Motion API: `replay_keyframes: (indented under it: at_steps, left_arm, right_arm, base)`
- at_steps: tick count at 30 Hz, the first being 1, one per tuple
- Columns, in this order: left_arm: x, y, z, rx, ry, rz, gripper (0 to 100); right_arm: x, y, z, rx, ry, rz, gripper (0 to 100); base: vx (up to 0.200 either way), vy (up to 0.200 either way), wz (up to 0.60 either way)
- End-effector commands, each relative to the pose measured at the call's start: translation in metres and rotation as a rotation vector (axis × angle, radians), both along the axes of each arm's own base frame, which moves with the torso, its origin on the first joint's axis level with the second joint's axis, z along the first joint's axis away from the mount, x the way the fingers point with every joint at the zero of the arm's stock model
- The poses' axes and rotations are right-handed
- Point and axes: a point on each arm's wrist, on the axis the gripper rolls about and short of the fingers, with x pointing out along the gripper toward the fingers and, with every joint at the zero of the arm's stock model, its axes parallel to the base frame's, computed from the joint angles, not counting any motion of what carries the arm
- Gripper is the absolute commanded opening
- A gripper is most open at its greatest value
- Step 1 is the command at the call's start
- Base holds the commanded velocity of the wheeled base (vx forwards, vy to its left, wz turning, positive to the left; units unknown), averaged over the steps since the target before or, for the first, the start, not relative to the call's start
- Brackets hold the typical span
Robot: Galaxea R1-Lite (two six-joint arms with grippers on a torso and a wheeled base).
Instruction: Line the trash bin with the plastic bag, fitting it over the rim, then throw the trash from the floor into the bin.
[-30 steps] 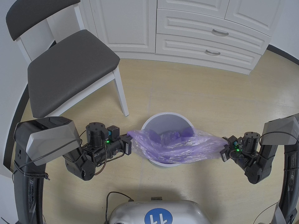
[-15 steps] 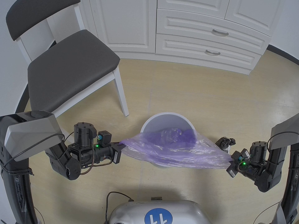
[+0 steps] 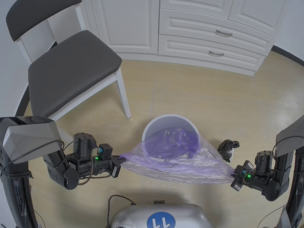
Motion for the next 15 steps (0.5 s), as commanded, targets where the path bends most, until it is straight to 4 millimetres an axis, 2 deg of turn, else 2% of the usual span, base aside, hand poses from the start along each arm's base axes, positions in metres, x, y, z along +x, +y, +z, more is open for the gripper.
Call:
replay_keyframes:
  at_steps: [1, 6, 11, 15]
  left_arm:
    - [-0.007, 0.001, 0.001, 0.007, 0.006, -0.008, 0]
    - [-0.016, 0.004, 0.003, 0.015, -0.001, -0.089, 0]
    - [-0.018, 0.004, 0.003, 0.014, -0.001, -0.104, 0]
    - [-0.008, 0.0, -0.016, 0.021, 0.031, -0.101, 0]
  right_arm:
    - [-0.009, 0.002, 0.003, 0.004, 0.006, 0.037, 0]
    - [-0.018, 0.005, 0.006, 0.022, 0.025, 0.088, 0]
    - [-0.019, 0.007, 0.005, 0.021, 0.033, 0.096, 0]
    - [-0.011, 0.007, -0.004, 0.015, 0.043, 0.084, 0]
  base:
    - [0.0, 0.0, 0.0]
    - [0.0, 0.0, 0.0]
    - [0.0, 0.0, 0.0]
    - [0.0, 0.0, 0.0]
